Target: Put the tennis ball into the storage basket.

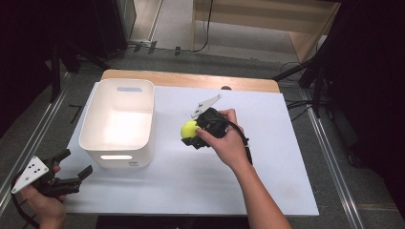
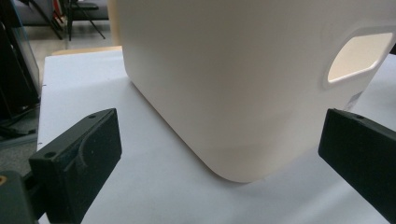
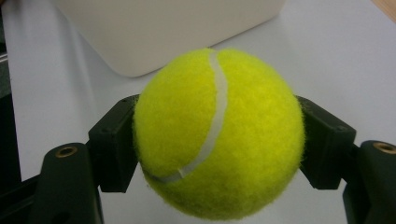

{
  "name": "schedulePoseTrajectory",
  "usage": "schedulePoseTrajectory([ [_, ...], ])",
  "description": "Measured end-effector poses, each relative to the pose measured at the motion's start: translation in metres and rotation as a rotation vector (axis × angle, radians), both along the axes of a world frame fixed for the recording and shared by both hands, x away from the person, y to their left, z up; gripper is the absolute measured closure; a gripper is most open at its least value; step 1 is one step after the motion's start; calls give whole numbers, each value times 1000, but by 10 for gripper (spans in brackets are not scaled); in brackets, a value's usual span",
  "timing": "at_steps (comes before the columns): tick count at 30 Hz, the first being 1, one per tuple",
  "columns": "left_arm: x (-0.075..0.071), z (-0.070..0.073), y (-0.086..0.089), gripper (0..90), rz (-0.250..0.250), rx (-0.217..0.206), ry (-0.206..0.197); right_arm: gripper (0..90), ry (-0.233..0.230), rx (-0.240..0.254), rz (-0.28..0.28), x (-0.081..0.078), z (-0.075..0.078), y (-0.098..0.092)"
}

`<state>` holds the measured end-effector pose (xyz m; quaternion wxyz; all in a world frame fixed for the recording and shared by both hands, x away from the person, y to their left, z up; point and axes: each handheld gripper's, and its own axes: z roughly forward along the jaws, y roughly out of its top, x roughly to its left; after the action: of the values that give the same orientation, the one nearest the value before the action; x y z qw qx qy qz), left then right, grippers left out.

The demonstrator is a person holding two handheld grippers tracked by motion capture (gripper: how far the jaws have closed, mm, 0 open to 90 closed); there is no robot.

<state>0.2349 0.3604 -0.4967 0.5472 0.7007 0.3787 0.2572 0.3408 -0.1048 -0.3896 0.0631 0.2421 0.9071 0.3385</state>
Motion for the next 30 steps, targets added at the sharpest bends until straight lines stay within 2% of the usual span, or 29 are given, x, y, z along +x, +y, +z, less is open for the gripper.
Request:
schedulePoseTrajectory([
  [30,0,0,0,0,-8,0,-1,238,-10,14,62,11,14,30],
])
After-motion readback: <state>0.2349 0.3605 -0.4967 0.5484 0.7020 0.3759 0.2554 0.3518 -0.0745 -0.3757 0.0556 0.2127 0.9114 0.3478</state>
